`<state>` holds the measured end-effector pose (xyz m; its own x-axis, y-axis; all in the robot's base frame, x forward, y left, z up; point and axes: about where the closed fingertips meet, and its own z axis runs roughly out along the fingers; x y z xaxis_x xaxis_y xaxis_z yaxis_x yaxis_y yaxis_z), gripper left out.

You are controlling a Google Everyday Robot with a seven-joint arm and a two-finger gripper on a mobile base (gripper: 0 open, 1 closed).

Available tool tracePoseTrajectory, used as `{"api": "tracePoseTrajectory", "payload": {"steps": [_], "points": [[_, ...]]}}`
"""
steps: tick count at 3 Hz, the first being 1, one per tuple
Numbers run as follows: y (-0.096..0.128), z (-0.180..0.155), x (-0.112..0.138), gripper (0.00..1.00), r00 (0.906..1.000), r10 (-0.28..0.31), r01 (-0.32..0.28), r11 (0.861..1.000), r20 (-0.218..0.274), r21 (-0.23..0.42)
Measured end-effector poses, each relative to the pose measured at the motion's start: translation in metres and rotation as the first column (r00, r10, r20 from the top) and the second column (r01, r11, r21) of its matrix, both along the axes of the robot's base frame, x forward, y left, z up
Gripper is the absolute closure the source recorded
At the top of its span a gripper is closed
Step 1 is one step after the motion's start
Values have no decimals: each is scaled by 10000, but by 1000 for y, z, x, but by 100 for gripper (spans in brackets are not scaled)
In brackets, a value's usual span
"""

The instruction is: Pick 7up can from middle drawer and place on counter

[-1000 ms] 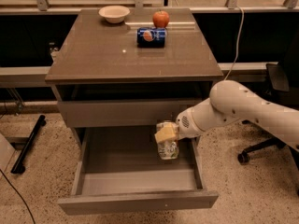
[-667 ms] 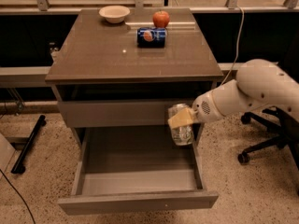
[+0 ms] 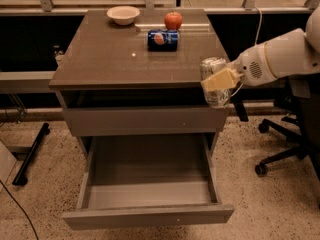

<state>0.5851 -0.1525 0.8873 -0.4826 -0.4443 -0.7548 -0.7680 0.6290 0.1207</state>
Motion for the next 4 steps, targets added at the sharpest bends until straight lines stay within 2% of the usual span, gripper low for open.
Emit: {"api": "tracePoseTrajectory", "payload": {"steps": [2,3,4], "points": [[2,11,5,100,9994,24,-24,10000,348,4],[10,37,19,100,9933,-6,-2,10000,1158,72],[31,62,48,100,9807,328,-367,9992,1929,165]]}}
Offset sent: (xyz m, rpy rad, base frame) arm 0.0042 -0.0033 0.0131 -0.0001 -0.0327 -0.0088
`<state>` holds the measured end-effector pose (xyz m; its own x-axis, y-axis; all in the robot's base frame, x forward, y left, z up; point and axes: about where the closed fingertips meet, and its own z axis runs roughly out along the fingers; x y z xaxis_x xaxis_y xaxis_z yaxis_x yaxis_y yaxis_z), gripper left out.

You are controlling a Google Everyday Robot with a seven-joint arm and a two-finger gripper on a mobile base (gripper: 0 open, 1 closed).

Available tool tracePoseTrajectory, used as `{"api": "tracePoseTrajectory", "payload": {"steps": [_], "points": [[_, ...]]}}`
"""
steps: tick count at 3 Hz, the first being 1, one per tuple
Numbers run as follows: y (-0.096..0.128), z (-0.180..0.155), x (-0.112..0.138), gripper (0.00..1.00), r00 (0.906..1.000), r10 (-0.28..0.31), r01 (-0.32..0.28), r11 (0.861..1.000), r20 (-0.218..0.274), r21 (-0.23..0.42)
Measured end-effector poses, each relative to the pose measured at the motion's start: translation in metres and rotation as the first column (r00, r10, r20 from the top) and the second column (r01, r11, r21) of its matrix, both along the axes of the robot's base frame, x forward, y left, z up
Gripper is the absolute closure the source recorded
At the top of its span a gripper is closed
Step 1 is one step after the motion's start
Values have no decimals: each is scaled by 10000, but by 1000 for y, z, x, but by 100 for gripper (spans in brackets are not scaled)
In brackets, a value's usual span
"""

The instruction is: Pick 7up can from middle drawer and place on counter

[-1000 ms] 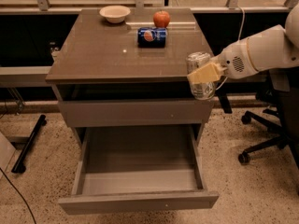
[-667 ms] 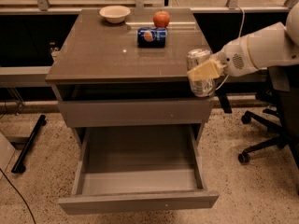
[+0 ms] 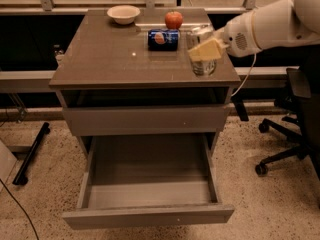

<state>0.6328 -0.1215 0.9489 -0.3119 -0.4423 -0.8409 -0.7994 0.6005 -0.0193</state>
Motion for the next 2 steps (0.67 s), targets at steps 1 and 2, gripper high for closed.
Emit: {"api": "tracePoseTrajectory", "payload": {"steps": [1,2], "points": [[33,26,47,100,9961,379,-414,9983,795,419],[58,33,78,100,9921,653,-719,9956,1070,595]]}}
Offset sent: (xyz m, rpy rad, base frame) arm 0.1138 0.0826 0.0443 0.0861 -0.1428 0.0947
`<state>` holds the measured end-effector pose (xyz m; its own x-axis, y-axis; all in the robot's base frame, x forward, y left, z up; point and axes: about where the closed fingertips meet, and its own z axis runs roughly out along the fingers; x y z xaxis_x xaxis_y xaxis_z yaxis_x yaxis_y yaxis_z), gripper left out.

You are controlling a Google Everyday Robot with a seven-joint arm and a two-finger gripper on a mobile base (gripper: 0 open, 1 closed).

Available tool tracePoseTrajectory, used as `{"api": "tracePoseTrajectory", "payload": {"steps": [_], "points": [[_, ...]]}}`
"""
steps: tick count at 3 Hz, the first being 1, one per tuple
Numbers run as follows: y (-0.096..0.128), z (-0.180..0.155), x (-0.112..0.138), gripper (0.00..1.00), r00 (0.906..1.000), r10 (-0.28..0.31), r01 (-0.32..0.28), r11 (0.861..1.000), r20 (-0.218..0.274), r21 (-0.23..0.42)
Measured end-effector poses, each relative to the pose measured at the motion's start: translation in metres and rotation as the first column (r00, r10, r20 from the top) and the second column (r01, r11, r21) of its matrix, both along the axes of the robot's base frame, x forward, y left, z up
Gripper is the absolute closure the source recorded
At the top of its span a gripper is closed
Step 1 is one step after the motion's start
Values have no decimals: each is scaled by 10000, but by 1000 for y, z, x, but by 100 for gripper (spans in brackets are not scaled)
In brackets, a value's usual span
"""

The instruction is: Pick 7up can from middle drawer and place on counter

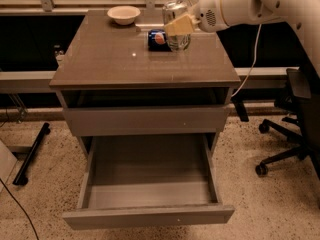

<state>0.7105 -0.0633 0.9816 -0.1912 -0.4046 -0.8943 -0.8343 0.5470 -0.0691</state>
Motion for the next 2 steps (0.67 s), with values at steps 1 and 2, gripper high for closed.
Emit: {"api": "tracePoseTrajectory", "payload": {"steps": [1,2], "points": [[19,-5,27,82,9996,118,-131,9988,274,465],[31,-16,50,57,9978,-41,-30,9943,657,1064]]}}
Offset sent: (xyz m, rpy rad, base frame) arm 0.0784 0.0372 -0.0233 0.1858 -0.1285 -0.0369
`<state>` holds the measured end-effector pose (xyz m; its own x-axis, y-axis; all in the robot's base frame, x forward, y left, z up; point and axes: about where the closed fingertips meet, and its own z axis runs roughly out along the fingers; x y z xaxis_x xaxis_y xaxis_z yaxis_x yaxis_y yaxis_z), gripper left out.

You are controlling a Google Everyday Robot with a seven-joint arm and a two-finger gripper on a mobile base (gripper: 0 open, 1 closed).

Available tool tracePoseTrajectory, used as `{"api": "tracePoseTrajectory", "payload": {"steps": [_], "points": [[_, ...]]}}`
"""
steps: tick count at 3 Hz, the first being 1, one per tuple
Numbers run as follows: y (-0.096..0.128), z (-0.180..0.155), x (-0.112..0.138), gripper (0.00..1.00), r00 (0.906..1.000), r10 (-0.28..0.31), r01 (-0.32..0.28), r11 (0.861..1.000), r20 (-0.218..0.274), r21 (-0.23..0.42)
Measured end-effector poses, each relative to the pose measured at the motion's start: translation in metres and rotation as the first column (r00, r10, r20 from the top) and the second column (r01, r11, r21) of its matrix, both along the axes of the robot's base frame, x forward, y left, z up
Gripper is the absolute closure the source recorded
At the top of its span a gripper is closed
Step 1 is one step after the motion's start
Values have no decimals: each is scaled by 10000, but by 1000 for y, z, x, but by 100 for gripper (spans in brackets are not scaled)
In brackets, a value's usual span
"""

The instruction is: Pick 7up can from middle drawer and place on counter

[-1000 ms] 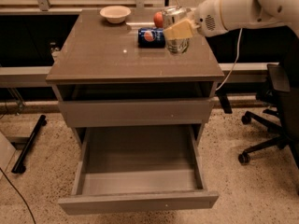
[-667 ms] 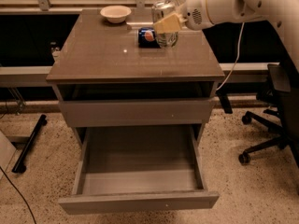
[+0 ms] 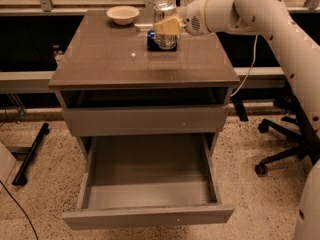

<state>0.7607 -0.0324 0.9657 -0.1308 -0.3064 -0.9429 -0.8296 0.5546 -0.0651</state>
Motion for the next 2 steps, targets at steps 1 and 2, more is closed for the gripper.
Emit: {"api": "tracePoseTrajectory", "payload": {"steps": [1,2], "points": [[6,-21,19,28,9991,-325,299,9954,279,905],[6,-36,26,4,9978,-540,469,9856,391,1625]]}}
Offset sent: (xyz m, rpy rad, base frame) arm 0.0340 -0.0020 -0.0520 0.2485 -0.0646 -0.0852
